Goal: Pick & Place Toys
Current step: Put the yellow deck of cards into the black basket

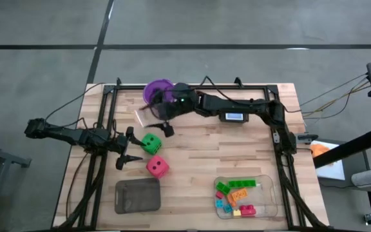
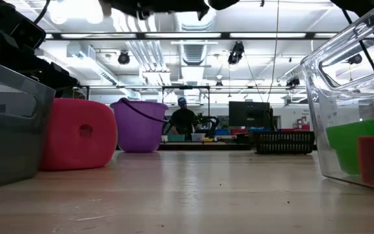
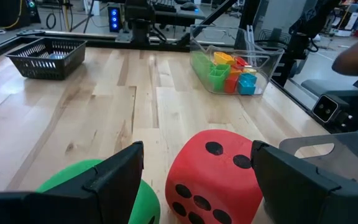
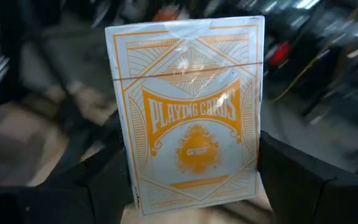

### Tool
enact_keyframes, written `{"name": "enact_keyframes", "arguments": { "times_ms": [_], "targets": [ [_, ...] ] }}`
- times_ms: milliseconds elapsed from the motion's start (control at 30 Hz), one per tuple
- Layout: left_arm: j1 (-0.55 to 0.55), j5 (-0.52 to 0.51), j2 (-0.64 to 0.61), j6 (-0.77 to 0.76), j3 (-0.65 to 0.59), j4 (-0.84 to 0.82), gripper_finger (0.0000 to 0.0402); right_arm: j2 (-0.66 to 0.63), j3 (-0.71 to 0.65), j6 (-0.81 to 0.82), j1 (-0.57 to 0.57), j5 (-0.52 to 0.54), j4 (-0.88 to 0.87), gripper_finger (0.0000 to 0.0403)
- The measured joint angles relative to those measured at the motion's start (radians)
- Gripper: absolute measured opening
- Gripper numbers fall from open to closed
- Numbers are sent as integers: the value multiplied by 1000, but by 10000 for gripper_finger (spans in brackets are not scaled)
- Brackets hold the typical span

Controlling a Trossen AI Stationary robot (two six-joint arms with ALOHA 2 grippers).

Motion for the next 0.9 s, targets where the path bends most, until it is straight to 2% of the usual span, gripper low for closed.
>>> {"name": "enact_keyframes", "arguments": {
  "times_ms": [267, 567, 900],
  "targets": [
    [0, 0, 0, 0, 0, 0, 301, -1, -52, 87, -3, 61, 420, 289],
    [0, 0, 0, 0, 0, 0, 301, -1, -277, 191, -10, 149, 997, 289],
    [0, 0, 0, 0, 0, 0, 301, -1, -496, 199, -47, 232, 1182, 289]
  ]
}}
